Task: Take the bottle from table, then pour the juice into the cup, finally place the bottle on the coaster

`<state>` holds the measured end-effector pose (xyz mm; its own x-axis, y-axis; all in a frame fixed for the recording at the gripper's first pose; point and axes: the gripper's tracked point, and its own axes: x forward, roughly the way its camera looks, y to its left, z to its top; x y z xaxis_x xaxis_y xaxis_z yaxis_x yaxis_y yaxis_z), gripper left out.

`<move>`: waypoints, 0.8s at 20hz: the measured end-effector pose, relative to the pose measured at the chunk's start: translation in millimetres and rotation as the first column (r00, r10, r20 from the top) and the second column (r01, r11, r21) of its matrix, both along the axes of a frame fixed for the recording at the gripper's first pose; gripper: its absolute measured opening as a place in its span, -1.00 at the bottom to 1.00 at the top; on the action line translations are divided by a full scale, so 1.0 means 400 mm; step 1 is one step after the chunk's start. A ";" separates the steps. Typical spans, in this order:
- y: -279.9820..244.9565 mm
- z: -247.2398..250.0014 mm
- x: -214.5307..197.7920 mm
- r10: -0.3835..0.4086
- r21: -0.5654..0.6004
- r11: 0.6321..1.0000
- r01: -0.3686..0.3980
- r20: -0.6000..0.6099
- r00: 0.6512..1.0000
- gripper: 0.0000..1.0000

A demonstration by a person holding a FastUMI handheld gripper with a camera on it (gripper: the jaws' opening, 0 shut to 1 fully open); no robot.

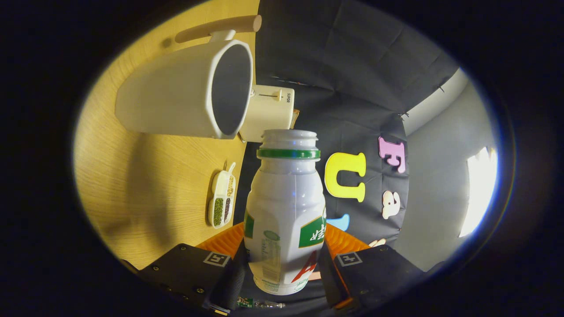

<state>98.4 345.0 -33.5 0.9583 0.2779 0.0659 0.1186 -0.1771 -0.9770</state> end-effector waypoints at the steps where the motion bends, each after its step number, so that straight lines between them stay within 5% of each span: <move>1: 0.001 0.000 -0.003 0.003 -0.006 1.000 -0.002 0.005 1.000 0.46; 16: 0.011 -0.005 -0.006 0.013 -0.062 0.998 -0.011 0.030 0.999 0.46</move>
<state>95.9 349.4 -35.7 0.9528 0.2937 0.0773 0.1505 -0.2356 -0.9601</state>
